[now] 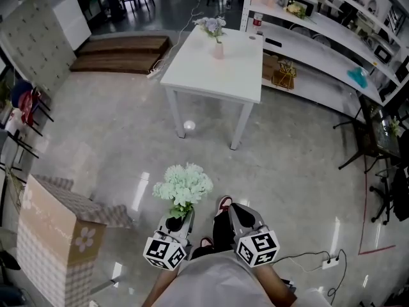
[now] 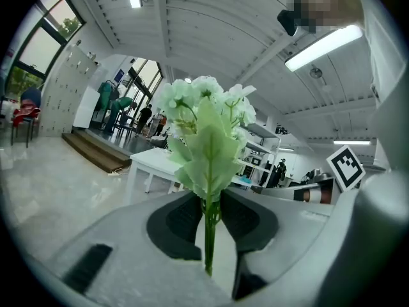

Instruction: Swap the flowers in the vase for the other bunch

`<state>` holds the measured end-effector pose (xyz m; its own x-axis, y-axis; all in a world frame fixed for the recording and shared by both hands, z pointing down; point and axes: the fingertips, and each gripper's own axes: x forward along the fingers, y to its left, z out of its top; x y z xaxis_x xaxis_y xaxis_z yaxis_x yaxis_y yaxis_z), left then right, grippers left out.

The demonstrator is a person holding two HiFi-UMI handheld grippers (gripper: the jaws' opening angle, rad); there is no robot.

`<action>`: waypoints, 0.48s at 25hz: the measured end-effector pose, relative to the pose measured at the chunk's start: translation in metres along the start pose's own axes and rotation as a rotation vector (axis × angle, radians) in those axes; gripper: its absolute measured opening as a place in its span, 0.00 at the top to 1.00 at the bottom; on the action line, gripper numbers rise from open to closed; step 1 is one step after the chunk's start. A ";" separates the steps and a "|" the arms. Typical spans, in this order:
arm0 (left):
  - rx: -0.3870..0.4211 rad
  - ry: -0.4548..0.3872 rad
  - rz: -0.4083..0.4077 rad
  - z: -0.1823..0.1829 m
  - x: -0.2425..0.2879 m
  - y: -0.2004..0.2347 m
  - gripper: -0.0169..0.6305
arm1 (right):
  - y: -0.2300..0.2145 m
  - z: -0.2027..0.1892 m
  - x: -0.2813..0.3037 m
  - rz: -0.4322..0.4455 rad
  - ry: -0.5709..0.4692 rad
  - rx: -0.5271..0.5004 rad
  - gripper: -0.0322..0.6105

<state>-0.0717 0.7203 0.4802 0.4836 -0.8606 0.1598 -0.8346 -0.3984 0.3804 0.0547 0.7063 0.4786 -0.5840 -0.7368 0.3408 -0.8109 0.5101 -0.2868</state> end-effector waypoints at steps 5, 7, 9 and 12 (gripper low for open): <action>-0.023 0.007 0.000 0.015 0.033 0.022 0.85 | -0.013 0.018 0.038 0.018 0.015 -0.004 0.94; -0.023 0.009 -0.001 0.021 0.050 0.030 0.85 | -0.024 0.028 0.052 0.017 0.016 -0.009 0.94; -0.026 0.005 -0.005 0.028 0.068 0.037 0.85 | -0.037 0.036 0.066 0.014 0.019 -0.011 0.94; -0.039 -0.003 -0.007 0.040 0.099 0.047 0.85 | -0.058 0.052 0.090 0.012 0.020 -0.008 0.94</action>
<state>-0.0737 0.6040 0.4777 0.4884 -0.8589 0.1543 -0.8203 -0.3917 0.4167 0.0512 0.5873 0.4790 -0.5945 -0.7215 0.3550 -0.8039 0.5227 -0.2838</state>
